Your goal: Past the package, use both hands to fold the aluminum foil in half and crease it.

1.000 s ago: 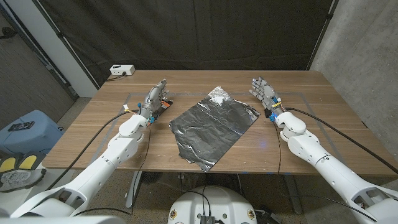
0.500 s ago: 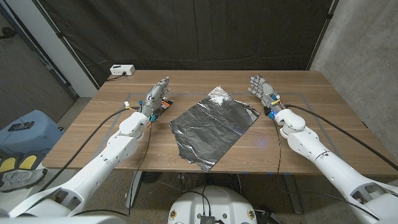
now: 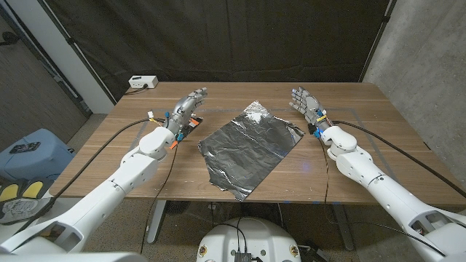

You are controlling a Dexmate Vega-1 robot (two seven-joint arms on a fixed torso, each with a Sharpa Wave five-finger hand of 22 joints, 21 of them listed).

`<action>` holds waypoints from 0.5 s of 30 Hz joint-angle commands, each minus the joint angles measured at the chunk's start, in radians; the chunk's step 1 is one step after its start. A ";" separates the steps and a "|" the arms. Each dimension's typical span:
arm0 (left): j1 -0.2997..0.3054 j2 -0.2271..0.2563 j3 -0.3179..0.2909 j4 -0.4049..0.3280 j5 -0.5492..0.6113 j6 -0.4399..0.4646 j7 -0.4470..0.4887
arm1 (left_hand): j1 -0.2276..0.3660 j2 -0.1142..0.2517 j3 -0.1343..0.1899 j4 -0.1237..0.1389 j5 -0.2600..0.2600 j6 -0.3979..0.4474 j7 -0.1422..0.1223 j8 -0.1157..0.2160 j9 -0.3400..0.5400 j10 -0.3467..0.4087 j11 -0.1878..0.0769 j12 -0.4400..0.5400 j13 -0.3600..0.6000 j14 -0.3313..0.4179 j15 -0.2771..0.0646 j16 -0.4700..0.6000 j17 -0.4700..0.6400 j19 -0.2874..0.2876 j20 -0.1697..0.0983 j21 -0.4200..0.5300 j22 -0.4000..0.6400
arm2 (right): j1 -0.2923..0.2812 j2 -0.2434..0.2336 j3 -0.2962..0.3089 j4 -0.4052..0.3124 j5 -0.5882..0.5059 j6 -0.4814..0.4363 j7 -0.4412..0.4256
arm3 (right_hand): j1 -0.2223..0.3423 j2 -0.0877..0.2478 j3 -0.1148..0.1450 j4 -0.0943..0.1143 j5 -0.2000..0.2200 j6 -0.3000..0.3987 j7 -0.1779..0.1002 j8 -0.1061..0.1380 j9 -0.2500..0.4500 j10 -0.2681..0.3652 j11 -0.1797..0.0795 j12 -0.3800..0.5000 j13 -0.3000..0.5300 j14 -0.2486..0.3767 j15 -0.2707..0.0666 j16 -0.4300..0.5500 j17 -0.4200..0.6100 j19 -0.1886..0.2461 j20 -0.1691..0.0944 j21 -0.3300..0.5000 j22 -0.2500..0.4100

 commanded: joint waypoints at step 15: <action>0.009 0.154 0.017 -0.120 0.096 0.050 -0.095 | 0.083 -0.017 0.004 -0.008 0.066 0.143 -0.071 0.015 0.005 0.051 -0.011 0.010 0.011 0.045 -0.009 -0.001 0.005 0.021 0.000 -0.023 0.010 | 0.045 -0.054 -0.032 -0.043 -0.081 -0.064 -0.009 | 0.026 -0.007 0.014 -0.019 0.003 0.009 -0.001 0.003 0.003 0.000 -0.002 0.002 0.005 0.000 -0.027 -0.001 -0.003 -0.006 -0.023 0.005 0.003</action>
